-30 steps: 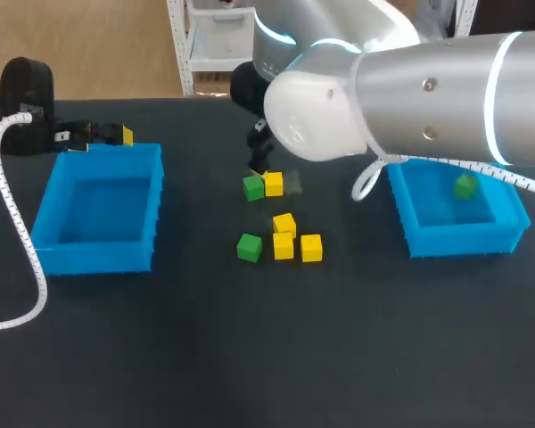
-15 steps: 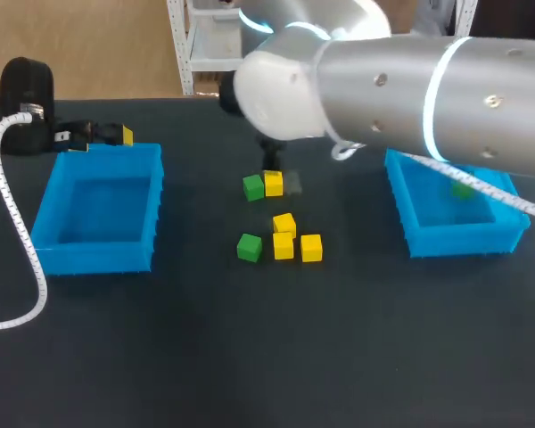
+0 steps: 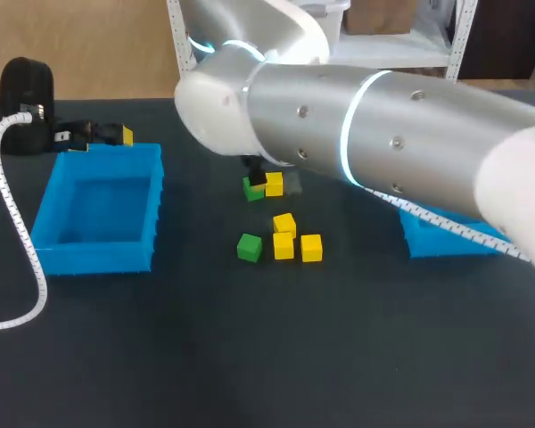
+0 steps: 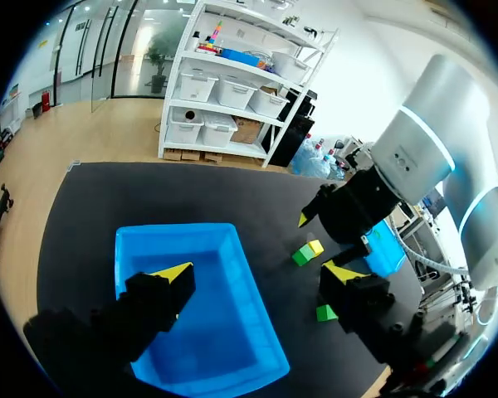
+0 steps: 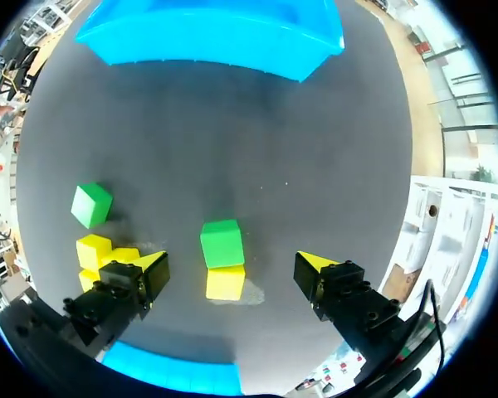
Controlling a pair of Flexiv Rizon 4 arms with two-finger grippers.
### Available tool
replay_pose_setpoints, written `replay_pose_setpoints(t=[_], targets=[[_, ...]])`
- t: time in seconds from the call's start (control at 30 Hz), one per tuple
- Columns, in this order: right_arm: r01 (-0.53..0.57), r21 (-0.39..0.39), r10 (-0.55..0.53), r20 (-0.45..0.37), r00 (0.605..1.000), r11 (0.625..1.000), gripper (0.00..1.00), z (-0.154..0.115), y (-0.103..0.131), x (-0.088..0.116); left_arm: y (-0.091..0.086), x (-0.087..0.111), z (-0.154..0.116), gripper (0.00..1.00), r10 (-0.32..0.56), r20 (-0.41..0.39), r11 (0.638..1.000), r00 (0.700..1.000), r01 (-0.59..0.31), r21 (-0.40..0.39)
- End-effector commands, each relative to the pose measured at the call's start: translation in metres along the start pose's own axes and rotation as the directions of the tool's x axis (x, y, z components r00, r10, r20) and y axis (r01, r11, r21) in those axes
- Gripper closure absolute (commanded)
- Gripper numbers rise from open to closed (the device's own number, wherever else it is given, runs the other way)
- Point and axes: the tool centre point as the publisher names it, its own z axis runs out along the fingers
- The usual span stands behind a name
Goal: Put the green cubes in the right bin and the yellow cubes in the left bin.
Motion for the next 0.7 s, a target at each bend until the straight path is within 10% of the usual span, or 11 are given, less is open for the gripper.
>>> replay_pose_setpoints(t=[0.03,0.7], targets=[[-0.007,-0.004,0.007,0.009,1.0,1.0,0.0,0.005,0.005,0.0,0.0,0.0,0.0,0.0,0.0,0.0,1.0,1.0,0.0,0.0],[-0.026,0.017,0.026,-0.014,1.0,1.0,0.0,0.033,0.011,-0.004,0.0,0.0,0.0,0.0,0.0,0.0,1.0,1.0,0.0,0.0]])
